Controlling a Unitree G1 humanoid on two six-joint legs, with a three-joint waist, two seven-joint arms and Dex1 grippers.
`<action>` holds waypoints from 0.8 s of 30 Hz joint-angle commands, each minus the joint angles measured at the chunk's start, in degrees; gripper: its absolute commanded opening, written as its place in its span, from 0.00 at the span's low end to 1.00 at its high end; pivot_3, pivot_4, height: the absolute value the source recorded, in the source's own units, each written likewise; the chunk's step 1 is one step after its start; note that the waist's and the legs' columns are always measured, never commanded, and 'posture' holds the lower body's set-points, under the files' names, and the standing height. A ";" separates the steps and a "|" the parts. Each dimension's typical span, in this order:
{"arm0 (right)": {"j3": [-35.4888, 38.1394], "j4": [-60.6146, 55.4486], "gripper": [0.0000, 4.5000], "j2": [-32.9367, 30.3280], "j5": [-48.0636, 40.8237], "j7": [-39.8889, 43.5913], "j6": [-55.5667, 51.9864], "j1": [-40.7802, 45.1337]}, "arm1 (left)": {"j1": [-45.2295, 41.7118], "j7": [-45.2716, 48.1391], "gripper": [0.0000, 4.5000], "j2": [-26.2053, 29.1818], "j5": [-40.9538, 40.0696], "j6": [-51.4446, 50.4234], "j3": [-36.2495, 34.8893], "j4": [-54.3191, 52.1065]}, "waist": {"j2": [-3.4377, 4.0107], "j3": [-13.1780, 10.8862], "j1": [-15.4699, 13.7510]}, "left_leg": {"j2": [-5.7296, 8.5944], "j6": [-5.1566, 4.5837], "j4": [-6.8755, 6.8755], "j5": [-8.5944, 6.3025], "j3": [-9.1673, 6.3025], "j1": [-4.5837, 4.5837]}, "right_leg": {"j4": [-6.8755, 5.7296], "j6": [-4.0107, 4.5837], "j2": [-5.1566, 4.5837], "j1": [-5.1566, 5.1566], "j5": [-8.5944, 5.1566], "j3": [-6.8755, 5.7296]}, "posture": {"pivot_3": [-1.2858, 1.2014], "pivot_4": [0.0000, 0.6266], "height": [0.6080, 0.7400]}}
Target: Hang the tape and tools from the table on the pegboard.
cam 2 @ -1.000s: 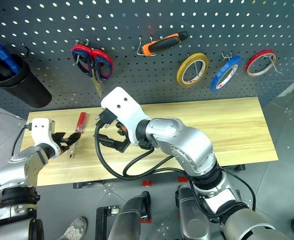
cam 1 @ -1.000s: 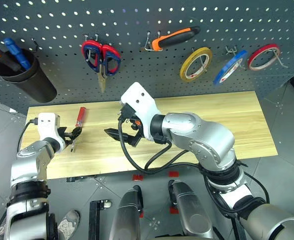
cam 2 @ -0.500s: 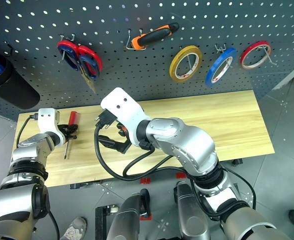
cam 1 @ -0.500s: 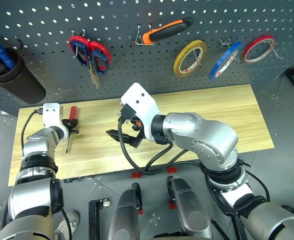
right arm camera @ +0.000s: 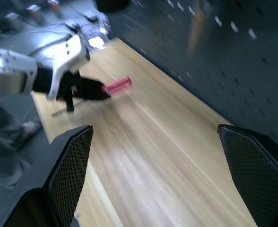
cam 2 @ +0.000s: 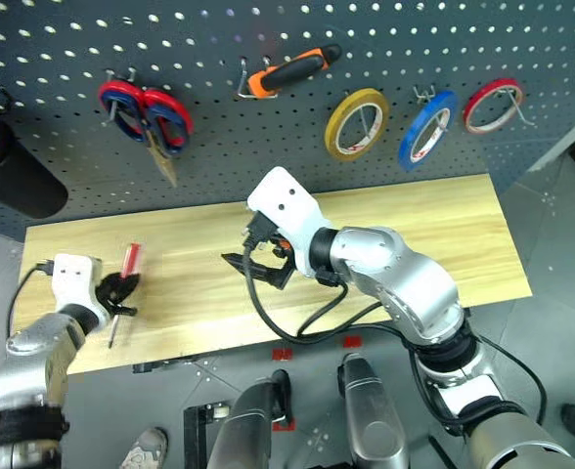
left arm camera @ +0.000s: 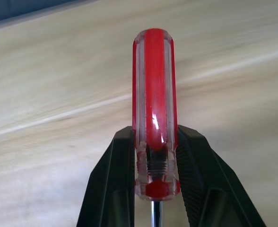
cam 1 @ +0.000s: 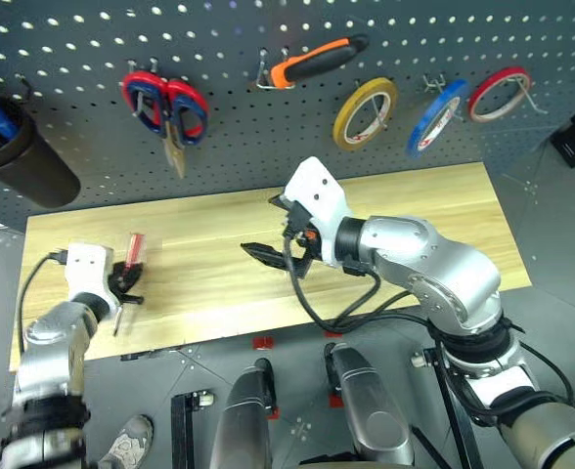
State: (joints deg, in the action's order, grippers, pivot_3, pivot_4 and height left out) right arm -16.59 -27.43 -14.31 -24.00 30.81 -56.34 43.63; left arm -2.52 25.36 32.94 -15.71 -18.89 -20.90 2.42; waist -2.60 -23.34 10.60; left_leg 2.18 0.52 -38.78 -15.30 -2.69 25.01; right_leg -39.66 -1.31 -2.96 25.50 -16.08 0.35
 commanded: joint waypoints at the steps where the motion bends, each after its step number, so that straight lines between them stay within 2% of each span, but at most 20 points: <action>1: 3.52 -3.69 1.00 -0.72 -3.56 5.13 6.46 -0.16 | 6.29 -3.80 0.20 -2.26 -1.84 -2.21 -3.17 -18.58 | -0.04 0.08 -0.86 | 0.00 -0.01 -0.03 0.00 -0.01 -0.01 | 0.08 -0.05 0.00 -0.08 0.03 -0.03 | 0.40 0.50 1.00; 6: 6.65 -3.17 1.00 -0.60 -5.31 5.64 9.11 2.15 | 6.69 -6.62 0.20 -2.77 -4.82 -5.12 -6.31 -33.72 | -0.05 0.89 -2.37 | -0.01 -0.20 -0.04 0.12 -0.10 -0.01 | 0.10 -0.09 0.01 -0.12 0.42 -0.18 | 0.41 0.46 1.00; 12: 7.33 -1.35 1.00 -0.64 -4.85 5.29 12.05 4.04 | -5.35 -8.05 0.20 4.57 -10.11 -10.77 -12.55 -38.65 | -0.21 2.90 -2.82 | 0.02 0.00 -0.07 0.36 -0.22 -0.02 | 0.11 -0.12 0.01 -0.20 0.51 -0.42 | 0.42 0.40 1.00; 15: 7.17 -0.07 1.00 -0.09 -4.33 4.91 13.55 4.68 | -17.24 -8.08 0.20 10.42 -13.55 -12.62 -14.87 -33.74 | -0.39 3.68 -2.79 | 0.03 0.01 -0.07 0.37 -0.21 -0.01 | 0.14 -0.11 -0.04 -0.21 0.51 -0.62 | 0.42 0.37 1.00; 18: 6.81 1.61 1.00 0.87 -3.21 3.96 15.28 5.51 | -27.30 -7.00 0.20 14.84 -12.81 -10.35 -13.51 -26.22 | -0.45 4.25 -2.65 | 0.02 0.05 -0.09 0.40 -0.20 -0.02 | 0.11 -0.11 -0.07 -0.21 0.51 -0.89 | 0.42 0.35 1.00; 22: 6.16 3.99 1.00 2.81 -1.40 1.95 17.28 7.13 | -36.25 -5.28 0.20 17.40 -7.48 -1.22 -9.24 -14.55 | -0.44 4.92 -2.27 | 0.02 0.06 -0.07 0.41 -0.14 -0.06 | 0.09 -0.11 -0.08 -0.18 0.51 -0.96 | 0.42 0.34 1.00; 24: 5.77 5.08 1.00 3.67 -0.66 1.53 18.12 7.85 | -39.12 -4.16 0.20 16.94 -4.26 4.89 -6.31 -8.08 | -0.44 5.13 -2.32 | 0.03 0.07 -0.07 0.41 -0.14 -0.07 | 0.09 -0.10 -0.09 -0.17 0.52 -0.98 | 0.42 0.33 1.00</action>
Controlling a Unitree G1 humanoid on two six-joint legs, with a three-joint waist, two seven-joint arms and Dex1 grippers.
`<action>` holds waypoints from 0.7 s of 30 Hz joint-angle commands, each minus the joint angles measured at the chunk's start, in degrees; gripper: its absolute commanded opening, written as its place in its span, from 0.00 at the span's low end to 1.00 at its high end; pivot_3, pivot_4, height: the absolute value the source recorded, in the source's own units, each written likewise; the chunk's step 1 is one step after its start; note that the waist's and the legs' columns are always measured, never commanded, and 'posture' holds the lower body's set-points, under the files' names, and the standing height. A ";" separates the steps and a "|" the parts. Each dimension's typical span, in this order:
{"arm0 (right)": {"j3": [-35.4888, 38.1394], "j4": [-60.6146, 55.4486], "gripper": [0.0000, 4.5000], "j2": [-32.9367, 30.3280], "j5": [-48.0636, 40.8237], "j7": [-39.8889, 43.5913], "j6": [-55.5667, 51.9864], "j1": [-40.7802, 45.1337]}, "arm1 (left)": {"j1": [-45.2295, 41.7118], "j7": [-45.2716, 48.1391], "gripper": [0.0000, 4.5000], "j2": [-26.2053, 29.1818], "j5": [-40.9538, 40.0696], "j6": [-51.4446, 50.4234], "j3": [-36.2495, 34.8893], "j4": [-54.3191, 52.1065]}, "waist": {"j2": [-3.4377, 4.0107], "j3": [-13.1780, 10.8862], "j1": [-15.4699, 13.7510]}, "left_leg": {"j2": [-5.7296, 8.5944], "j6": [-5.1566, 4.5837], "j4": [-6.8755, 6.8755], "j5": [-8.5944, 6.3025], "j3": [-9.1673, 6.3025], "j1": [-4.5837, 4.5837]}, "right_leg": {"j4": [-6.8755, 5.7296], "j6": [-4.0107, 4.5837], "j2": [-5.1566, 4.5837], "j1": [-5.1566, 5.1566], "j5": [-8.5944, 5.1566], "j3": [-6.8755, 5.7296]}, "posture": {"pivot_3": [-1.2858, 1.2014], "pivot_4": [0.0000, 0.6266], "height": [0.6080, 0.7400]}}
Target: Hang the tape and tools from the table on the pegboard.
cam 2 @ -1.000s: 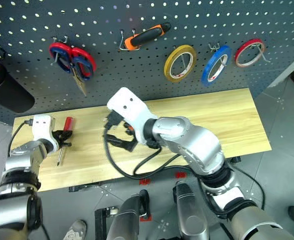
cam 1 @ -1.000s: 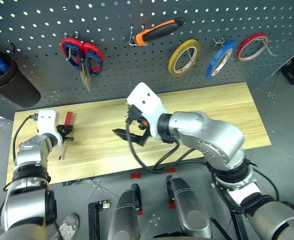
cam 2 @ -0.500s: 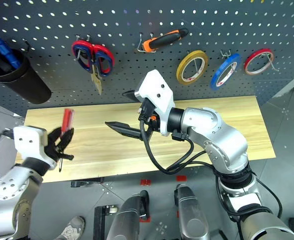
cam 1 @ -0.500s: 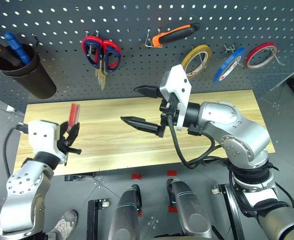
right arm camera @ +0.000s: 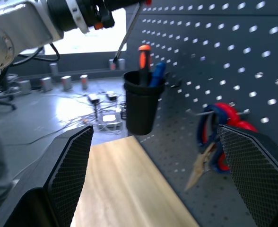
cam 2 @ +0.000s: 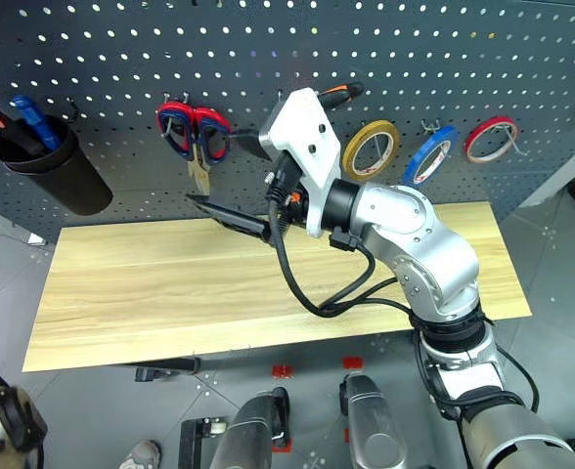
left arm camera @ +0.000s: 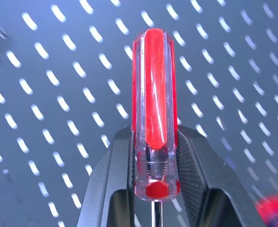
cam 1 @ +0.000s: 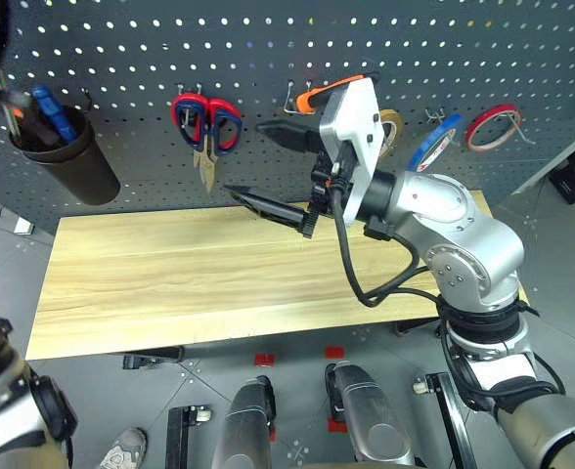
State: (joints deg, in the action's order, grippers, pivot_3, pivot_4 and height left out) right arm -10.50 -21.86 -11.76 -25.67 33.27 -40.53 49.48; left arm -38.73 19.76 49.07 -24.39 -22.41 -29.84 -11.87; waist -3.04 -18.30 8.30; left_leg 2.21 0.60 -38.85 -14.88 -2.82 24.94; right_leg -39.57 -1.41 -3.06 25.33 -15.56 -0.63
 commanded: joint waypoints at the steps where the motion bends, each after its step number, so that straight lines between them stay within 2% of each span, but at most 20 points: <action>1: -0.46 -0.03 1.00 1.52 1.24 -1.08 2.67 2.26 | -3.88 1.84 0.20 0.23 5.81 11.41 3.87 9.20 | -0.02 0.17 -0.03 | 0.00 0.01 -0.01 0.01 0.00 0.00 | 0.00 0.00 0.00 0.01 0.00 0.01 | 0.42 0.33 1.00; 6: -0.89 0.63 1.00 2.61 2.05 -1.69 3.40 2.79 | -5.21 0.43 0.20 -3.31 9.67 21.25 5.72 17.79 | -0.03 0.40 -0.01 | 0.02 0.02 -0.05 0.01 -0.01 0.00 | -0.02 0.09 -0.05 0.02 0.05 0.03 | 0.41 0.33 1.00; 11: -1.05 0.06 1.00 1.95 2.42 -1.37 3.21 2.32 | -0.50 -2.55 0.20 -4.82 11.04 23.01 3.33 15.72 | -0.05 0.42 0.74 | 0.03 0.02 -0.08 0.01 -0.02 0.01 | -0.12 0.20 -0.09 0.08 0.12 0.04 | 0.41 0.33 1.00; 18: -1.32 -0.05 1.00 1.96 2.05 -0.76 3.62 2.25 | 1.80 -4.29 0.71 -6.32 11.44 26.19 3.21 16.48 | -0.01 0.97 1.28 | 0.03 0.03 -0.08 0.01 -0.01 0.01 | -0.34 0.20 -0.10 0.17 0.12 0.00 | 0.41 0.33 1.00; 21: -1.28 -0.30 1.00 1.89 1.92 -0.66 3.74 1.89 | 2.56 -6.49 0.91 -7.05 10.37 23.28 1.92 14.14 | -0.01 1.49 1.30 | 0.04 0.03 -0.08 0.01 -0.02 0.00 | -0.34 0.20 -0.11 0.16 0.12 0.00 | 0.41 0.32 1.00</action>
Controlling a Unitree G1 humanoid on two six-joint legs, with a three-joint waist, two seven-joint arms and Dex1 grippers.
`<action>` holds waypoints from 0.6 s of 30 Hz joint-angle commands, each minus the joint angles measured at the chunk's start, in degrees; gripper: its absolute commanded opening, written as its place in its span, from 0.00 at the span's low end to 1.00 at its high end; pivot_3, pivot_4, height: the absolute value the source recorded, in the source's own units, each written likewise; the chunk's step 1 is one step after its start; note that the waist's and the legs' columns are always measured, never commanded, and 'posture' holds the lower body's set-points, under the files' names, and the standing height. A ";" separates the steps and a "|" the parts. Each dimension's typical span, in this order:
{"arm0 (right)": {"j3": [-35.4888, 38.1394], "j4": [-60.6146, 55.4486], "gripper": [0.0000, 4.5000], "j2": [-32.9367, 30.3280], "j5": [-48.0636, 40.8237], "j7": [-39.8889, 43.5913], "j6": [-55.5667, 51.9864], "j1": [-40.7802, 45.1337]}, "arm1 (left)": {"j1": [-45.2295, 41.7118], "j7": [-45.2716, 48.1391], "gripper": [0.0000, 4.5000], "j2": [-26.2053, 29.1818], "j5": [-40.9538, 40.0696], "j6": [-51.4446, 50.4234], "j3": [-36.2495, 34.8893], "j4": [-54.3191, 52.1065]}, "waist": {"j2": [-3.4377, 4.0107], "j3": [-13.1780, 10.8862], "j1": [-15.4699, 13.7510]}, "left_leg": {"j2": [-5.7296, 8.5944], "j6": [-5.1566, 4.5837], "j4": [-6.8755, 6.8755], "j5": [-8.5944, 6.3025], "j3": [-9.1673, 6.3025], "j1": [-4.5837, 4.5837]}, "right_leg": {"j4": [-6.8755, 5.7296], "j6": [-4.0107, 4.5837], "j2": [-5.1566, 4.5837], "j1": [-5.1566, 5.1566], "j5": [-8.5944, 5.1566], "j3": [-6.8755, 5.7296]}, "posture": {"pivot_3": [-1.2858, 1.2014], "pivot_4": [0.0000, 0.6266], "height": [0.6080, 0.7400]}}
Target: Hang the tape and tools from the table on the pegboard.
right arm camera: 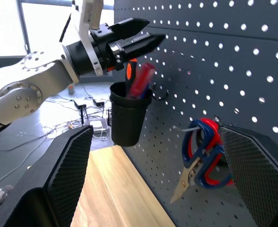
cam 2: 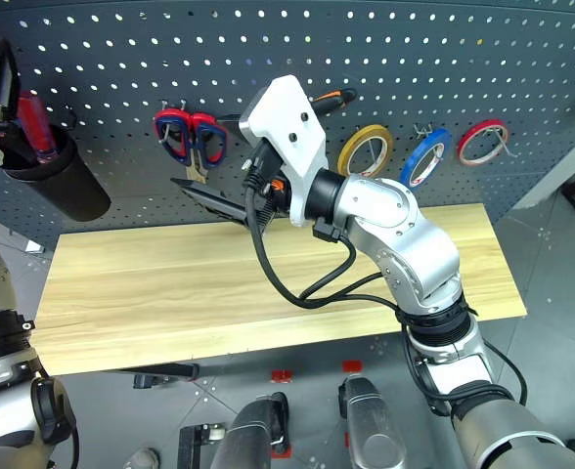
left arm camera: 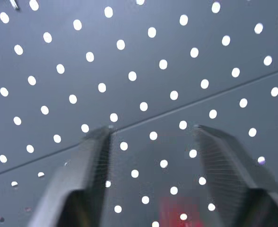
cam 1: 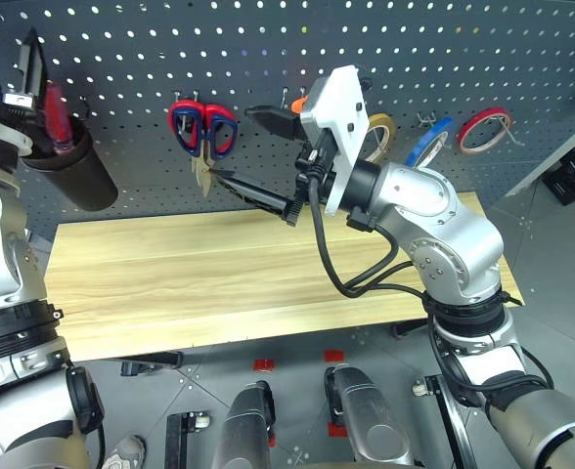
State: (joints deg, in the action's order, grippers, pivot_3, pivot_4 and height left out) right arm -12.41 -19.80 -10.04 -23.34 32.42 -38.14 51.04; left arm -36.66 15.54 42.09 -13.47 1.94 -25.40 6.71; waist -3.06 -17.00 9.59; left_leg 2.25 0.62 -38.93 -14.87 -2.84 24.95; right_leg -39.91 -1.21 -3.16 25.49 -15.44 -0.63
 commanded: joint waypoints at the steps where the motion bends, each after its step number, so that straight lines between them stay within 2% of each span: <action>1: 0.83 -2.63 1.00 0.12 -0.55 0.06 1.26 0.01 | 1.10 -2.88 0.91 -0.27 -0.98 -2.95 -2.68 -6.59 | 0.00 0.32 0.06 | 0.00 0.00 0.00 0.00 0.00 0.00 | 0.00 0.00 0.00 0.00 0.00 0.01 | 0.41 0.32 1.00; 3: 1.34 -3.13 1.00 -0.06 -0.92 -0.22 0.87 -0.60 | 1.96 -4.25 0.91 -1.02 -2.23 -6.96 -2.87 -10.86 | 0.00 0.55 0.13 | 0.01 0.00 0.00 0.00 0.00 0.00 | -0.01 0.00 0.00 0.00 0.00 0.03 | 0.41 0.32 1.00; 7: 4.71 -5.88 1.00 -2.15 -2.76 -1.36 -0.78 -6.07 | 5.83 -11.94 0.91 -5.23 -5.78 -26.70 -0.27 -28.92 | 0.02 1.32 -0.06 | 0.06 -0.01 -0.01 -0.01 -0.09 0.00 | -0.02 0.00 -0.02 -0.09 0.00 0.03 | 0.42 0.30 1.00; 12: 5.90 -10.25 1.00 -3.49 -3.52 -2.87 -0.46 -16.06 | 16.02 -12.01 0.91 -7.55 -12.86 -43.05 1.36 -44.25 | 0.20 2.69 0.07 | 0.06 -0.01 0.01 -0.01 -0.08 -0.08 | -0.05 0.00 0.00 -0.17 0.00 0.10 | 0.43 0.28 1.00; 15: 5.15 -11.05 1.00 -4.18 -1.25 -3.68 2.80 -23.56 | 23.48 -12.31 0.91 -11.12 -17.04 -47.38 0.06 -49.80 | 0.59 3.51 0.08 | 0.03 -0.02 0.10 -0.02 -0.04 -0.16 | -0.05 0.01 0.05 -0.17 -0.01 0.14 | 0.43 0.26 1.00; 18: 4.54 -7.78 1.00 -4.44 3.14 -4.58 9.57 -29.87 | 31.63 -12.11 0.91 -15.34 -15.60 -44.84 -0.34 -49.99 | 0.85 4.40 -0.11 | 0.04 -0.05 0.11 -0.04 0.00 -0.17 | -0.03 0.01 0.06 -0.20 -0.01 0.19 | 0.43 0.25 1.00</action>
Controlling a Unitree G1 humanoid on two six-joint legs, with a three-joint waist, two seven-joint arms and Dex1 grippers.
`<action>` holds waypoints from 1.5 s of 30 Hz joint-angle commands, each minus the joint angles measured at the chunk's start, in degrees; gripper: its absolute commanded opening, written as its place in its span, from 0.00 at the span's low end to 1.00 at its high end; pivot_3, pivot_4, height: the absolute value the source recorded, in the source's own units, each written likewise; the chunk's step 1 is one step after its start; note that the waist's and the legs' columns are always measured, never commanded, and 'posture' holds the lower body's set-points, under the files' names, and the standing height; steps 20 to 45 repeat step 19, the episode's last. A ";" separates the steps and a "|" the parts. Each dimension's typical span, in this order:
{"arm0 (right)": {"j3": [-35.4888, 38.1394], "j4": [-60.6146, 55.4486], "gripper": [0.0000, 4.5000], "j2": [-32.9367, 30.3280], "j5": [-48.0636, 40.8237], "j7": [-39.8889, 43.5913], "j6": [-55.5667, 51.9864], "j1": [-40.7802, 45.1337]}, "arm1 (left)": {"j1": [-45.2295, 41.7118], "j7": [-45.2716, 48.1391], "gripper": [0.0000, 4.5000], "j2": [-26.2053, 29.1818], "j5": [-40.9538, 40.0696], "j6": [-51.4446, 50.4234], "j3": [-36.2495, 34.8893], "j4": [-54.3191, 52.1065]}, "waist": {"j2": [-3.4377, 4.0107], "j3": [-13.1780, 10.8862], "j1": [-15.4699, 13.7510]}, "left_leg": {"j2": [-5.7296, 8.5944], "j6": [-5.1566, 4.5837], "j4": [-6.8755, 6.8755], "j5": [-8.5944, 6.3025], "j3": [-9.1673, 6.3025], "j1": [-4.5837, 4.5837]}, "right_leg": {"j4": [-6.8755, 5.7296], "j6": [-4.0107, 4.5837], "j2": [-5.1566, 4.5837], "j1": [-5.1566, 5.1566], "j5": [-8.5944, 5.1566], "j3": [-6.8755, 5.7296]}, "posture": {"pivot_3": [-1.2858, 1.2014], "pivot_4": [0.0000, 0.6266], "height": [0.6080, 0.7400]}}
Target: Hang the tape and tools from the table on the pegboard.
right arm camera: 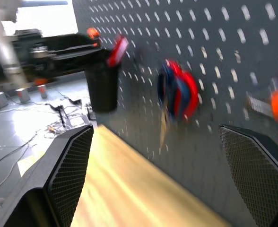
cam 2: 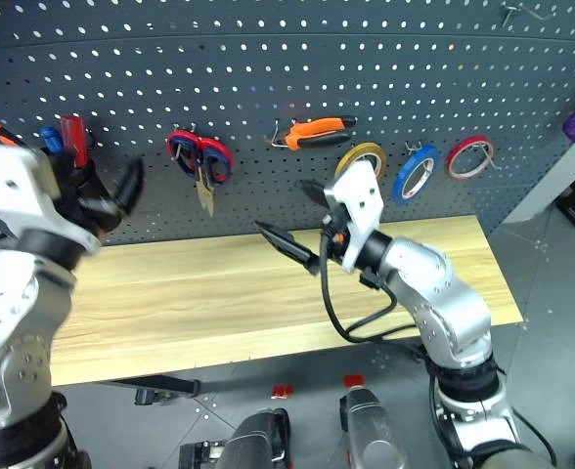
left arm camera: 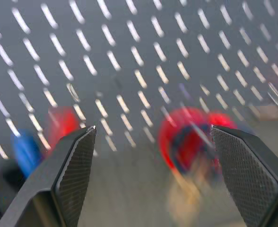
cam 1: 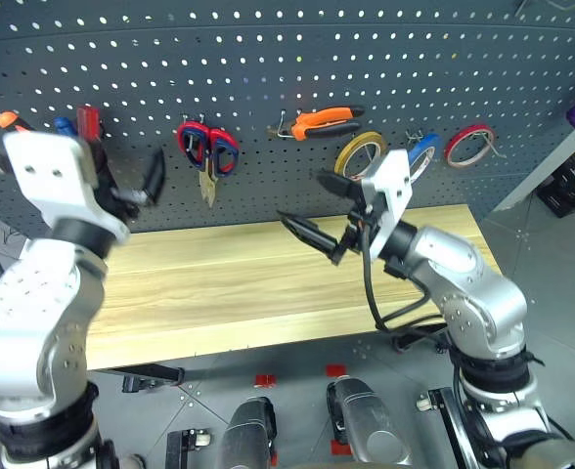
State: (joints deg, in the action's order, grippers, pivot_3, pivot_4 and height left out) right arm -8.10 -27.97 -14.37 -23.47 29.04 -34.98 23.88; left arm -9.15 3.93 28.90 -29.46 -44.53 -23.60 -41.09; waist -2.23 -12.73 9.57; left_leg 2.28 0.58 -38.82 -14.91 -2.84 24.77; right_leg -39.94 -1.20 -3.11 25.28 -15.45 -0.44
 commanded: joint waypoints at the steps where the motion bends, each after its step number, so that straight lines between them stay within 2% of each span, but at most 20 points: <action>1: 0.31 1.68 1.00 -0.09 4.53 -1.82 7.95 -4.15 | 6.08 -0.63 0.91 -3.36 0.84 2.30 -2.32 -1.69 | 0.07 0.40 -0.17 | 0.01 -0.01 -0.03 0.00 0.00 -0.01 | 0.01 0.00 0.00 -0.02 0.00 0.01 | 0.43 0.25 1.00; 4: 0.73 9.67 1.00 -0.06 11.42 -6.08 15.43 -8.37 | 11.72 -0.13 0.91 -8.17 3.58 9.45 -3.16 3.23 | 0.08 1.63 -0.55 | 0.01 -0.05 -0.03 -0.03 0.01 -0.07 | 0.04 0.00 0.02 -0.11 0.00 0.03 | 0.44 0.21 1.00; 8: 3.10 20.44 1.00 0.46 19.00 -14.83 20.50 -10.01 | 15.04 -0.28 0.91 -10.89 8.31 17.43 -2.59 8.68 | 0.16 3.25 -1.91 | 0.06 -0.14 -0.02 -0.10 0.05 -0.21 | 0.23 0.01 0.01 -0.34 -0.01 0.07 | 0.44 0.17 1.00; 12: 7.83 28.42 1.00 1.23 19.55 -19.25 23.60 -9.28 | 14.72 -0.61 0.91 -11.36 10.86 21.18 -2.19 12.44 | 0.30 4.92 -3.05 | 0.08 -0.16 -0.02 -0.12 0.05 -0.30 | 0.42 0.01 0.01 -0.55 -0.01 0.09 | 0.45 0.13 1.00; 15: 8.98 33.81 1.00 1.01 20.68 -20.23 27.05 -8.93 | 15.23 1.29 0.91 -11.55 11.12 22.65 -0.12 13.80 | 0.52 6.09 -3.27 | 0.04 -0.28 0.11 -0.30 0.04 -0.87 | 0.90 0.00 0.04 -1.27 -0.01 0.06 | 0.45 0.09 1.00; 19: 9.16 38.60 1.00 0.89 21.78 -20.50 30.42 -8.49 | 15.10 2.72 0.91 -12.00 11.66 24.13 1.97 15.46 | 0.75 7.27 -3.32 | 0.04 -0.32 0.11 -0.41 0.04 -1.03 | 0.96 -0.02 0.05 -1.47 -0.02 0.06 | 0.45 0.07 1.00; 45: 9.16 38.60 1.00 0.89 21.78 -20.50 30.42 -8.49 | 15.10 2.72 0.91 -12.00 11.66 24.13 1.97 15.46 | 0.75 7.27 -3.32 | 0.04 -0.32 0.11 -0.41 0.04 -1.03 | 0.96 -0.02 0.05 -1.47 -0.02 0.06 | 0.45 0.07 1.00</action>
